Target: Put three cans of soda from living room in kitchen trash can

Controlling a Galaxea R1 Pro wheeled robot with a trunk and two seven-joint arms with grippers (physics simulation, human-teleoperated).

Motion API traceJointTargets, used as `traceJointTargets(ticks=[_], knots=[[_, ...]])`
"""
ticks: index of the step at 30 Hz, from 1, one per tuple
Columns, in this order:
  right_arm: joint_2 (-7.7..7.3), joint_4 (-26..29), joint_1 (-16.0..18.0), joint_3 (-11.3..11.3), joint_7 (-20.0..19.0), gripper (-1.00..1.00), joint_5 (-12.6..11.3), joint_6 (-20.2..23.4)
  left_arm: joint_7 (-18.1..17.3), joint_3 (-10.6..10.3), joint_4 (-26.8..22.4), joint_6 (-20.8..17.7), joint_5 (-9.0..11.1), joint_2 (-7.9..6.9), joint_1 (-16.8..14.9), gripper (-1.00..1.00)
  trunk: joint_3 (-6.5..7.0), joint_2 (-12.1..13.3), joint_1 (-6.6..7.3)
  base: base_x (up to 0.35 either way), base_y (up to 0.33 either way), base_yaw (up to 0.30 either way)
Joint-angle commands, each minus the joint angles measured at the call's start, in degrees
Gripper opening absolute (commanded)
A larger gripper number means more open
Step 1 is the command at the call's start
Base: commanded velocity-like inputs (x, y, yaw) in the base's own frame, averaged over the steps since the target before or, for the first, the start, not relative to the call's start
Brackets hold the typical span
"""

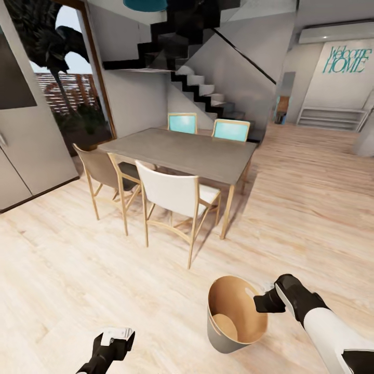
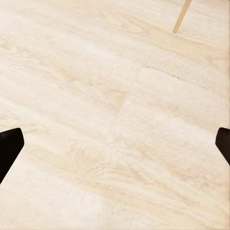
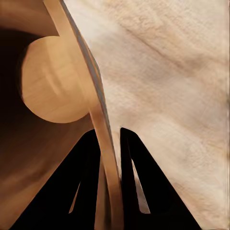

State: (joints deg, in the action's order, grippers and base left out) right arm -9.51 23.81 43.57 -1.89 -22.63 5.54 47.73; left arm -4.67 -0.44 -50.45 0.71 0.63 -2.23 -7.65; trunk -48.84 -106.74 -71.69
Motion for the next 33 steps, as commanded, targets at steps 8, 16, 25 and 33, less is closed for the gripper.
traceJointTargets(ticks=[8,16,25,33], knots=[[-0.06,0.01,0.02,0.21,-0.26,-1.0,-1.23,0.27,-0.02,0.0,0.0,0.07,0.07,0.0,0.0,1.0,0.0,0.0,0.0,-0.117,-0.274,-0.25],[-0.07,0.01,0.03,0.22,-0.23,-1.0,-1.23,0.31,-0.21,0.0,-0.24,0.1,0.18,-0.04,0.0,1.0,0.0,0.0,0.0,-0.119,-0.274,-0.25],[0.0,0.01,0.03,0.19,-0.23,-1.0,-1.23,0.31,-0.32,0.0,-0.32,0.36,0.53,-0.26,0.0,1.0,0.0,0.0,0.0,-0.052,-0.158,-0.105],[-0.05,0.01,0.03,0.22,-0.23,-1.0,-1.23,0.28,-0.17,0.0,-0.2,0.43,0.25,-0.06,0.0,1.0,0.22,0.0,0.0,-0.002,-0.271,-0.172]])
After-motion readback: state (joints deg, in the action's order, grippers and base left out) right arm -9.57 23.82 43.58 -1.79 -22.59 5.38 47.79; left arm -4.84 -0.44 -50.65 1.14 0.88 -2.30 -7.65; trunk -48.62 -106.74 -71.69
